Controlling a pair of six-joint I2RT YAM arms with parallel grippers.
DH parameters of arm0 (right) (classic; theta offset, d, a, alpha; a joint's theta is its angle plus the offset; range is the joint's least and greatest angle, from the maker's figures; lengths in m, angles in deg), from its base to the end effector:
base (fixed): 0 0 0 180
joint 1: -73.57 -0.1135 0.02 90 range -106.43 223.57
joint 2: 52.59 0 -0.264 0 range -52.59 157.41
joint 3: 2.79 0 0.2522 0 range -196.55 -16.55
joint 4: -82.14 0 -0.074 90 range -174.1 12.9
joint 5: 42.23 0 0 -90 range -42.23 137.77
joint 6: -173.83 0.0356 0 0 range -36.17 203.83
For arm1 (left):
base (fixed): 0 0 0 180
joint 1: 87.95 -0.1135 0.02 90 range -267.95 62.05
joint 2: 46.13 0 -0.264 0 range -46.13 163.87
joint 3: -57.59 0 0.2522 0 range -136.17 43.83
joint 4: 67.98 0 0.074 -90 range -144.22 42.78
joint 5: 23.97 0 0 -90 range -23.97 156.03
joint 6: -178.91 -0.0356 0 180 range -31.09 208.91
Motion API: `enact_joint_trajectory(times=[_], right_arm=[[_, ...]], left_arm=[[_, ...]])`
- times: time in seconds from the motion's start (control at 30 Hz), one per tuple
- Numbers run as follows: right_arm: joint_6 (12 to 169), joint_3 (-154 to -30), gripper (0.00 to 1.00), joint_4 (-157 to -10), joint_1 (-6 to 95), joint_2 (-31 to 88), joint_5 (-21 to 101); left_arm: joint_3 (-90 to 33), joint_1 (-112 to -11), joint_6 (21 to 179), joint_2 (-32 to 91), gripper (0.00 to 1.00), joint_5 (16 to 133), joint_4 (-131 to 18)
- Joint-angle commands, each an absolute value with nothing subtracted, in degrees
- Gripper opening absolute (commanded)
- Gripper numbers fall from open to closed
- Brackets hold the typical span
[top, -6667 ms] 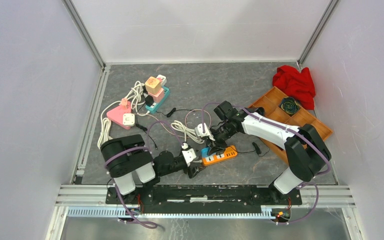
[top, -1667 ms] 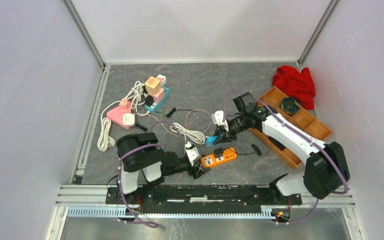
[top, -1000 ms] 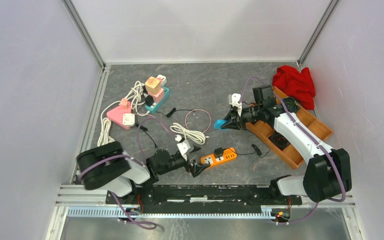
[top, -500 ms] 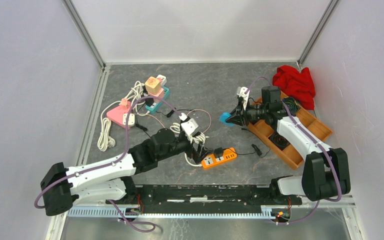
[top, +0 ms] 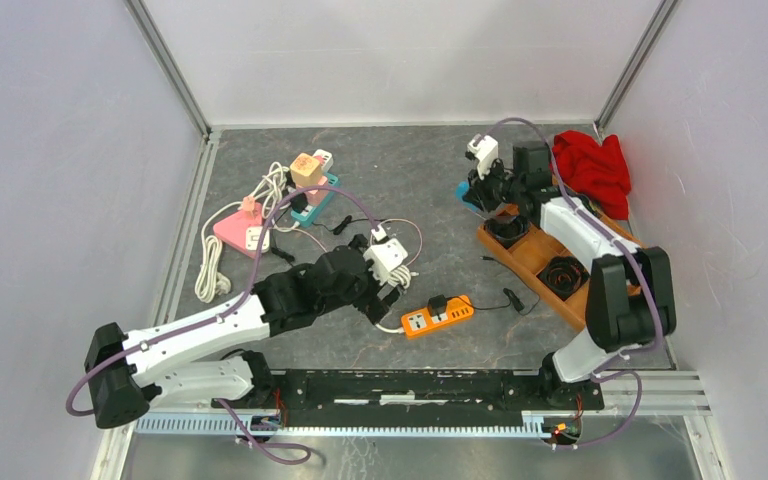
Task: Pull the plug off the socket
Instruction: Place the plug at the center of the board.
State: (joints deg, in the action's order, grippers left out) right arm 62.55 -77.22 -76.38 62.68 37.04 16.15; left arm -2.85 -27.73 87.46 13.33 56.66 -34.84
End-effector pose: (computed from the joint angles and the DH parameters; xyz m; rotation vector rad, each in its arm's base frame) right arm 0.3356 0.0836 0.2491 -0.8787 1.9574 0.5024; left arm 0.1195 -0.1971 0.2871 1.0194 1.8978 -0.4297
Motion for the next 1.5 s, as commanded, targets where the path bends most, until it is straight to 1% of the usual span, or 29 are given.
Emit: enact_joint_trajectory(times=[0.0, 0.17, 0.3, 0.47, 0.7, 1.03, 1.33, 1.47], right_arm=[[62.2, -86.2, 0.02, -77.9, 62.9, 42.6, 26.3], [62.6, -93.3, 0.02, -77.4, 63.0, 50.2, 32.6], [64.4, -95.3, 0.03, -78.7, 63.0, 53.8, 36.9], [65.5, -97.4, 0.05, -78.5, 63.0, 58.0, 38.9], [67.4, -102.1, 0.10, -76.3, 63.6, 64.0, 36.4], [68.9, -105.3, 0.13, -74.9, 64.5, 69.4, 32.4], [69.0, -107.0, 0.39, -73.7, 65.5, 71.7, 30.5], [68.9, -108.2, 0.62, -73.0, 65.8, 71.8, 30.3]], left_arm=[[-1.8, -27.9, 84.2, 14.2, 1.00, 51.3, -29.9], [-1.5, -27.9, 82.7, 17.1, 1.00, 49.6, -27.8], [-3.1, -28.0, 83.4, 21.2, 1.00, 45.2, -24.7], [-3.7, -27.9, 83.9, 22.0, 1.00, 45.8, -23.6], [-3.3, -27.9, 83.5, 20.9, 1.00, 45.2, -23.9], [-3.2, -28.1, 83.3, 21.5, 1.00, 45.2, -23.9], [-3.1, -28.4, 83.2, 21.9, 1.00, 45.6, -24.0], [-3.1, -28.4, 83.1, 21.9, 1.00, 45.7, -24.0]])
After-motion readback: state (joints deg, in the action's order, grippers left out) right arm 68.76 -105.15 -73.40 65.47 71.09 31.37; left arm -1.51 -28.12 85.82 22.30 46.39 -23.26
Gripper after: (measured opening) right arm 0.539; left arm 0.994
